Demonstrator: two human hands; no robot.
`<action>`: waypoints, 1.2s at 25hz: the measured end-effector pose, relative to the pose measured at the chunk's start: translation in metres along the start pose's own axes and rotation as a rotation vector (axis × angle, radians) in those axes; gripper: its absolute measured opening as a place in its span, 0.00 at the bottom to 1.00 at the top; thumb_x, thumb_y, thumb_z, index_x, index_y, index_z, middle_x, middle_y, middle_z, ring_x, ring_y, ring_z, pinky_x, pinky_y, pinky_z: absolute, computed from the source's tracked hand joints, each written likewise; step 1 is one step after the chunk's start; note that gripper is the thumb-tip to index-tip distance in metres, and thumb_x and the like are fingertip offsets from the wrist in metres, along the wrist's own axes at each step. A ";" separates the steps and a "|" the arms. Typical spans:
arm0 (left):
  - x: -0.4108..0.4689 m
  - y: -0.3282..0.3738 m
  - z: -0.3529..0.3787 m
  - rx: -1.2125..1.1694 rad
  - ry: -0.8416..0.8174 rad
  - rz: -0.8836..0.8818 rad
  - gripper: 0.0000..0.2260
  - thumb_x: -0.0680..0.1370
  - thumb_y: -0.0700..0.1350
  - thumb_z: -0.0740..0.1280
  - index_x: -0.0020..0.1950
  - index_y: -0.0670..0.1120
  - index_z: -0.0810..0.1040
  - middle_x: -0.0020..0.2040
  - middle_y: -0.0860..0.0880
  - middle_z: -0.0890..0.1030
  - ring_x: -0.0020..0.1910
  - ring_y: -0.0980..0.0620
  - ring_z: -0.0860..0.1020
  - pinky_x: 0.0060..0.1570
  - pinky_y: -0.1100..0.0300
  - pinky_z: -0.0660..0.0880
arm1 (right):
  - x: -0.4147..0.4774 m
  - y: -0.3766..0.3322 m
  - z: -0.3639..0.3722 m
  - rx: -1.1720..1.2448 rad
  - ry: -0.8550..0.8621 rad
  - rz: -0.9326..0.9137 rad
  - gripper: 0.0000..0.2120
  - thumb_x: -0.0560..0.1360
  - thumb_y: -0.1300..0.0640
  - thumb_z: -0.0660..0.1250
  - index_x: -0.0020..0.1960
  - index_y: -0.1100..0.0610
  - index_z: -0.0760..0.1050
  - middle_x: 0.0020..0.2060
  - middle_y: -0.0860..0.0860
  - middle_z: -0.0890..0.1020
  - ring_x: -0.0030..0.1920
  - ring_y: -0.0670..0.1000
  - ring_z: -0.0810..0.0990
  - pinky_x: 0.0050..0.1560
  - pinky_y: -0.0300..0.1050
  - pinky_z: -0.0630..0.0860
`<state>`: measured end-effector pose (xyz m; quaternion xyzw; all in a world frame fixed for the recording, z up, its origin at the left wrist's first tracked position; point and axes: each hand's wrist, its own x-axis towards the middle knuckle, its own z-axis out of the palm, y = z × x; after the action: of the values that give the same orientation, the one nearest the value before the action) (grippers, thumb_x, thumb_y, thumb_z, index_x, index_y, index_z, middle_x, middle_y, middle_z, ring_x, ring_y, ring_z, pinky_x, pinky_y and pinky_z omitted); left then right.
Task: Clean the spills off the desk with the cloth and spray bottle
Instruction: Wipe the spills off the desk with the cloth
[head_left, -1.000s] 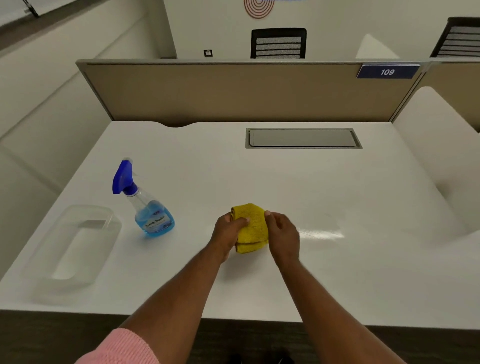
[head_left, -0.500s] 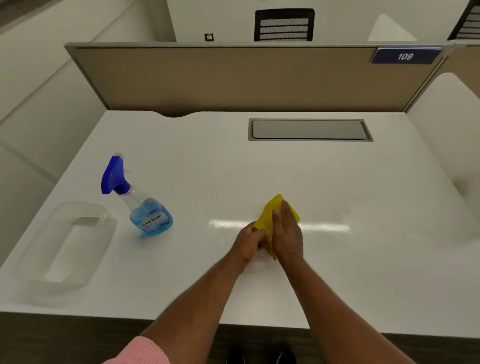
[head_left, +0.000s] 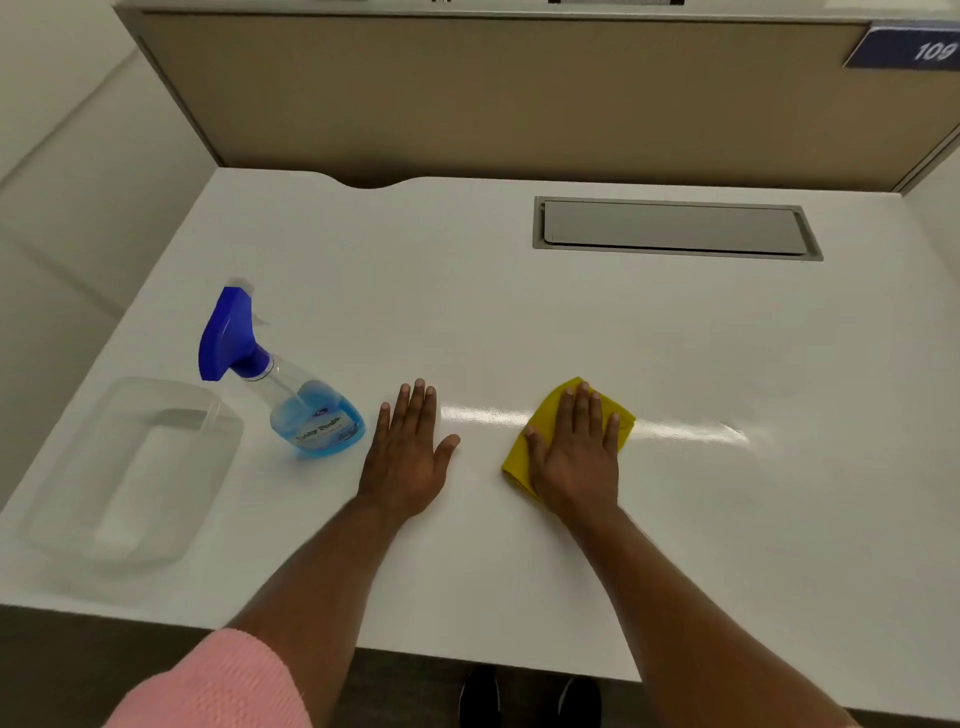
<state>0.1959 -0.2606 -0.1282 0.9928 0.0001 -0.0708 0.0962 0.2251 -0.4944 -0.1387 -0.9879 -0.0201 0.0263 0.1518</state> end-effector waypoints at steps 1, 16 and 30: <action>0.001 -0.005 0.003 -0.015 -0.012 -0.009 0.33 0.84 0.60 0.46 0.82 0.44 0.42 0.83 0.47 0.42 0.81 0.50 0.39 0.80 0.51 0.39 | 0.002 -0.005 0.005 -0.015 -0.002 -0.033 0.36 0.83 0.39 0.49 0.82 0.60 0.49 0.82 0.57 0.52 0.82 0.57 0.47 0.80 0.59 0.40; -0.001 -0.017 0.018 -0.203 0.148 0.062 0.29 0.83 0.51 0.47 0.82 0.41 0.49 0.83 0.46 0.48 0.82 0.50 0.45 0.80 0.48 0.48 | 0.051 -0.086 0.038 -0.055 -0.150 -0.556 0.31 0.82 0.39 0.47 0.82 0.49 0.53 0.83 0.53 0.52 0.82 0.56 0.46 0.79 0.60 0.39; 0.012 0.032 0.012 -0.048 0.032 0.172 0.32 0.83 0.57 0.46 0.82 0.43 0.44 0.83 0.46 0.45 0.82 0.49 0.42 0.80 0.50 0.42 | 0.011 0.044 -0.002 -0.066 -0.039 -0.230 0.32 0.81 0.39 0.49 0.83 0.49 0.51 0.83 0.53 0.50 0.82 0.55 0.45 0.80 0.60 0.41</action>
<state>0.2070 -0.2939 -0.1352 0.9876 -0.0820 -0.0463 0.1256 0.2374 -0.5365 -0.1505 -0.9827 -0.1373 0.0274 0.1209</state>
